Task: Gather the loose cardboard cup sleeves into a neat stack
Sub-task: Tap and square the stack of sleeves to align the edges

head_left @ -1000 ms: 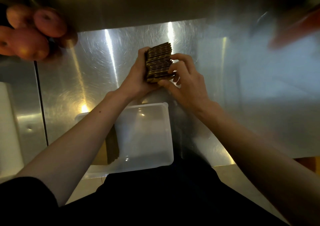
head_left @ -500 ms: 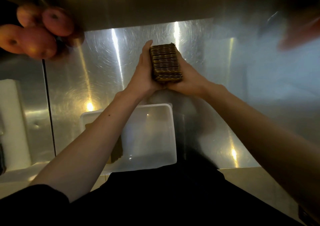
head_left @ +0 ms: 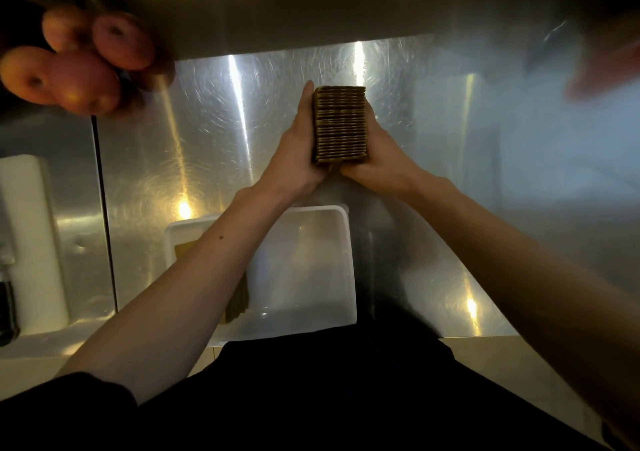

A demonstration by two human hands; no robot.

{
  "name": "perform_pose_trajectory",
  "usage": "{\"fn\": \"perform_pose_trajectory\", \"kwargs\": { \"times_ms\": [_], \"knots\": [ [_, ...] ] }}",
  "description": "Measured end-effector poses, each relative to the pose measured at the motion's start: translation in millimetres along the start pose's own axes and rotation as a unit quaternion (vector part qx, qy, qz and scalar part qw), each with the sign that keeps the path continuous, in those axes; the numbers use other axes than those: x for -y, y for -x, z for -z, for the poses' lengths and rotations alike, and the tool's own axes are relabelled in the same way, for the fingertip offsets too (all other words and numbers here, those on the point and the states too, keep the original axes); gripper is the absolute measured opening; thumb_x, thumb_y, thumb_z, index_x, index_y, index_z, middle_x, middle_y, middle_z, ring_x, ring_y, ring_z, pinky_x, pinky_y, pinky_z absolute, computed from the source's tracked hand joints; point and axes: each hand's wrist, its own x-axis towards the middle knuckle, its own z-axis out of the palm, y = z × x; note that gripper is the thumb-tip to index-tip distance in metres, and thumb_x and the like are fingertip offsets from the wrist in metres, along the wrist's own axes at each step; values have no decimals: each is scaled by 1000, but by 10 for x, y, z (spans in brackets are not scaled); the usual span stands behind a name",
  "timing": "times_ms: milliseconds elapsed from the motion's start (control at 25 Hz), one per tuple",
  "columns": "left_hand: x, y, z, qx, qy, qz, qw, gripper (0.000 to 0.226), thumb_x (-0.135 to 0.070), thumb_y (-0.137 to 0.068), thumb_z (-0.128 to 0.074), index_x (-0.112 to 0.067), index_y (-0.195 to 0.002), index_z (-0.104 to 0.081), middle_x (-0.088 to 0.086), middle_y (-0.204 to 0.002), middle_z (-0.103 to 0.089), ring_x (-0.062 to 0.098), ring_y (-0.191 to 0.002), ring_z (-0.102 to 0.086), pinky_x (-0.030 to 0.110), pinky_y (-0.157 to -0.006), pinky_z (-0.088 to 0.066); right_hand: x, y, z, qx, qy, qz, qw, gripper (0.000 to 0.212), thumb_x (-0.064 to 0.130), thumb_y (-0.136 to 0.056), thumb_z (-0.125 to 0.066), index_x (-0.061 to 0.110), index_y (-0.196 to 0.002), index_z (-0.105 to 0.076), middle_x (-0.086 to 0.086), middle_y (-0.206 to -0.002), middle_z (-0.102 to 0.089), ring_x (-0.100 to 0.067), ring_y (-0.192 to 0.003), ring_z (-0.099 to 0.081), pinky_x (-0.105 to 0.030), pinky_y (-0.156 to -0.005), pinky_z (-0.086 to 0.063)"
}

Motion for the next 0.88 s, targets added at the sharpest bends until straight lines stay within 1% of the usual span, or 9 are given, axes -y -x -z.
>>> {"fn": "perform_pose_trajectory", "kwargs": {
  "times_ms": [80, 200, 280, 360, 520, 600, 680, 760, 880],
  "knots": [
    [12, 3, -43, -13, -1, -1, 1000, 102, -32, -89, -71, -22, -157, 5, 10, -137, -59, 8, -106, -54, 20, -96, -39, 3, 38, 1, -3, 1, -5, 1000, 78, 15, -81, -70, 13, -144, -23, 3, -134, -41, 0, -118, -45, -2, -96, -32],
    [44, 8, -68, -19, 3, 6, 1000, 102, -33, -89, -72, -21, -158, 2, 8, -132, -61, 7, -101, -55, -1, -77, -38, -13, 62, 30, 25, 8, -18, 1000, 81, 22, -83, -71, 14, -148, -22, 2, -139, -44, 1, -121, -43, -1, -96, -30],
    [49, -7, -37, -8, -1, 10, 1000, 107, -32, -87, -74, -20, -158, 5, 9, -135, -59, 7, -104, -53, 3, -77, -38, -12, 56, 59, 29, 14, -14, 999, 84, 30, -82, -72, 15, -148, -22, 7, -135, -44, 11, -116, -42, 2, -93, -29],
    [57, -17, 17, 18, -9, 7, 1000, 110, -31, -87, -75, -19, -157, 9, 9, -138, -57, 7, -106, -53, 12, -85, -38, -13, 53, 73, 31, 14, -8, 999, 89, 36, -81, -73, 15, -148, -19, 8, -136, -43, 16, -116, -43, 0, -95, -30],
    [38, -27, 56, 35, 8, 4, 999, 95, -28, -96, -64, -17, -157, 8, -5, -129, -58, 0, -100, -58, 1, -81, -39, -21, 36, 84, 63, 21, -5, 998, 108, 37, -83, -72, 7, -151, 6, -8, -154, -31, -14, -137, -36, -24, -113, -30],
    [30, -29, 40, 31, -6, -8, 999, 97, -28, -94, -66, -15, -157, 6, 4, -138, -56, 12, -114, -59, 12, -94, -41, -12, 22, 74, 60, 22, 2, 998, 103, 36, -84, -71, 6, -151, 1, -8, -154, -28, -13, -139, -33, -21, -113, -28],
    [47, -19, 30, 25, -14, -26, 999, 99, -29, -91, -70, -13, -158, 2, 11, -140, -57, 15, -118, -56, 18, -97, -41, -15, 26, 64, 43, 19, 11, 999, 94, 34, -85, -71, 6, -150, -9, -1, -148, -32, 7, -129, -36, -7, -105, -28],
    [93, -6, 28, 16, -10, -41, 999, 97, -28, -89, -72, -11, -157, -5, 11, -137, -60, 14, -115, -57, 9, -91, -39, -16, 42, 52, 24, 22, 19, 999, 88, 32, -85, -71, 7, -149, -17, 6, -141, -34, 20, -121, -34, -2, -99, -26],
    [151, 5, 8, 3, -5, -43, 999, 96, -29, -88, -74, -10, -157, -9, 11, -138, -60, 12, -115, -56, -1, -86, -36, -32, 42, 44, 14, 34, 32, 999, 82, 32, -85, -72, 7, -146, -24, 5, -141, -35, 13, -127, -34, -7, -104, -26]
  ]
}}
